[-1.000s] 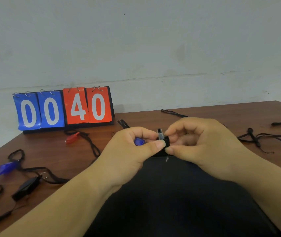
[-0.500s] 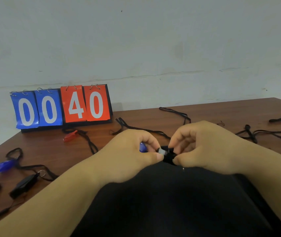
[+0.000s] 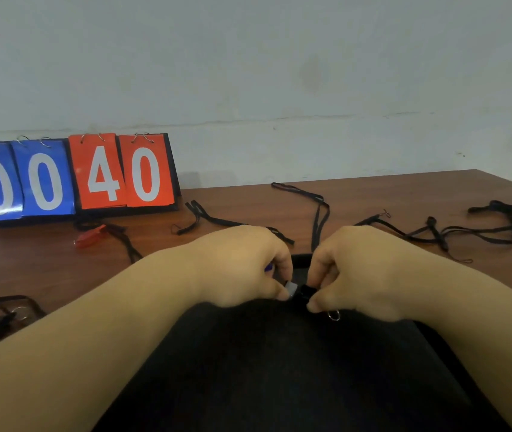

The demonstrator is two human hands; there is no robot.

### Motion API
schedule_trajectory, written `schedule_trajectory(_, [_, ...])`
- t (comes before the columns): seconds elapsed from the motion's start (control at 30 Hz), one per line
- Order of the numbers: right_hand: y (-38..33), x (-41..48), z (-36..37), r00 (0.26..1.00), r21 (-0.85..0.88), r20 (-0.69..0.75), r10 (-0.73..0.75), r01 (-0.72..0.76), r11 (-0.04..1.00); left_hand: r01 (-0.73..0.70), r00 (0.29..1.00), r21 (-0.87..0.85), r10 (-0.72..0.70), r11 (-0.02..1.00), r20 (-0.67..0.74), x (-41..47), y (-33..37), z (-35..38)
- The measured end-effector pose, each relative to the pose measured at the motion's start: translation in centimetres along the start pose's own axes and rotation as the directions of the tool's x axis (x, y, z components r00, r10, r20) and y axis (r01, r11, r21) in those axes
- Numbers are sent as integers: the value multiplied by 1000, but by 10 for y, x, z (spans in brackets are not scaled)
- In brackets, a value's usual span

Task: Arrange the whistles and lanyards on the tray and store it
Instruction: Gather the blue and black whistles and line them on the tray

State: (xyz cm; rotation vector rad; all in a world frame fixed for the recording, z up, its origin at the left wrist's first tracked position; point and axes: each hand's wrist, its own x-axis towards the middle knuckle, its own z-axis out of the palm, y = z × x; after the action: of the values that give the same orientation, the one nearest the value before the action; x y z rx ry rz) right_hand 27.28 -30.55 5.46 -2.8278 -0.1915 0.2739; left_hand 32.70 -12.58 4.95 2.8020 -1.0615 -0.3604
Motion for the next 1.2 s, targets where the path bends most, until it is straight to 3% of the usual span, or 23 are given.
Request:
schedule_trajectory(0.13, [4,5,0,999,-36,-34,9,-10,999,-39,991,36,43,999,-124,3,-8,8])
schedule_trajectory(0.4, [13,12,1,995,-42,-96,0,-4,999,-50,972,44,59,998,-227,9,-11,17])
schedule_trajectory(1.2, [33,32,9,970,-7,-236,-49,49,999,69,913,23,-54,997,-405,27,-13,34])
